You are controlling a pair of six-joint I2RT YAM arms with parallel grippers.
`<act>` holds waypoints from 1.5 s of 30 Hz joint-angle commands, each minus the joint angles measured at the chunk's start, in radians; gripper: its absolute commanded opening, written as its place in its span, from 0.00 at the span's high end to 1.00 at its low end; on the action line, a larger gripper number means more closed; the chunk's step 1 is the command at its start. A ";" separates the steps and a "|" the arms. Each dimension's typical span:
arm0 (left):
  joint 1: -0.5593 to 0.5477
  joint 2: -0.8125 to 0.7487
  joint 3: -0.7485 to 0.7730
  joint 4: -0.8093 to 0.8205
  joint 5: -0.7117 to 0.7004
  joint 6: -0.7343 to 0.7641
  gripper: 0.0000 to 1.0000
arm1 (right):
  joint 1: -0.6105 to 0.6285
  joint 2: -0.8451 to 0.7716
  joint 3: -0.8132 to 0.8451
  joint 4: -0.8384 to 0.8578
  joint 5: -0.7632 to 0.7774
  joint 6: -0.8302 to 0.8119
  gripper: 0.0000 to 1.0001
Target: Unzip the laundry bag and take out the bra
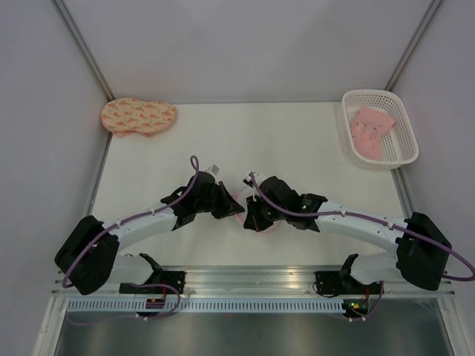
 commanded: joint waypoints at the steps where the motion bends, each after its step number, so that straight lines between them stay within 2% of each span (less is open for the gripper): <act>1: 0.000 -0.005 0.055 -0.001 -0.055 0.034 0.98 | 0.003 -0.004 0.057 -0.065 0.051 -0.035 1.00; 6: 0.071 -0.009 0.067 -0.026 -0.074 0.087 0.98 | 0.005 -0.010 0.067 -0.184 0.080 -0.063 0.99; 12: 0.232 -0.025 0.066 -0.027 -0.008 0.152 0.98 | 0.005 0.001 0.034 -0.259 0.109 -0.070 1.00; 14: 0.255 -0.035 0.073 -0.027 0.017 0.188 0.98 | 0.005 0.020 0.038 -0.281 0.168 -0.060 1.00; 17: 0.275 -0.026 0.101 -0.078 0.072 0.266 0.98 | 0.001 0.062 0.078 -0.335 0.336 -0.032 1.00; 18: 0.276 -0.014 0.113 -0.092 0.108 0.290 0.98 | -0.003 0.077 0.095 -0.364 0.429 -0.020 1.00; 21: 0.276 0.047 0.162 -0.160 0.205 0.385 0.98 | -0.043 0.158 0.161 -0.405 0.546 -0.017 1.00; 25: 0.276 0.106 0.210 -0.230 0.242 0.474 0.98 | -0.098 0.255 0.250 -0.431 0.735 -0.018 1.00; 29: 0.276 0.152 0.262 -0.285 0.239 0.547 0.98 | -0.129 0.255 0.278 -0.413 0.820 -0.017 1.00; 32: 0.276 0.219 0.322 -0.290 0.251 0.587 0.98 | -0.134 0.237 0.279 -0.396 0.809 -0.029 1.00; 33: 0.276 0.236 0.339 -0.288 0.253 0.590 0.94 | -0.135 0.232 0.278 -0.393 0.798 -0.030 1.00; 34: 0.276 0.271 0.372 -0.288 0.250 0.587 0.64 | -0.134 0.217 0.267 -0.388 0.780 -0.032 1.00; 37: 0.276 0.278 0.396 -0.288 0.207 0.526 0.20 | -0.135 0.179 0.238 -0.370 0.716 -0.041 1.00; 39: 0.276 0.241 0.377 -0.288 0.126 0.489 0.16 | -0.134 0.156 0.219 -0.359 0.680 -0.041 1.00; 42: 0.275 0.094 0.278 -0.296 0.010 0.385 0.12 | -0.130 0.122 0.199 -0.359 0.653 -0.041 1.00; 45: 0.275 -0.087 0.134 -0.296 -0.023 0.279 0.12 | -0.112 0.110 0.196 -0.347 0.598 -0.058 1.00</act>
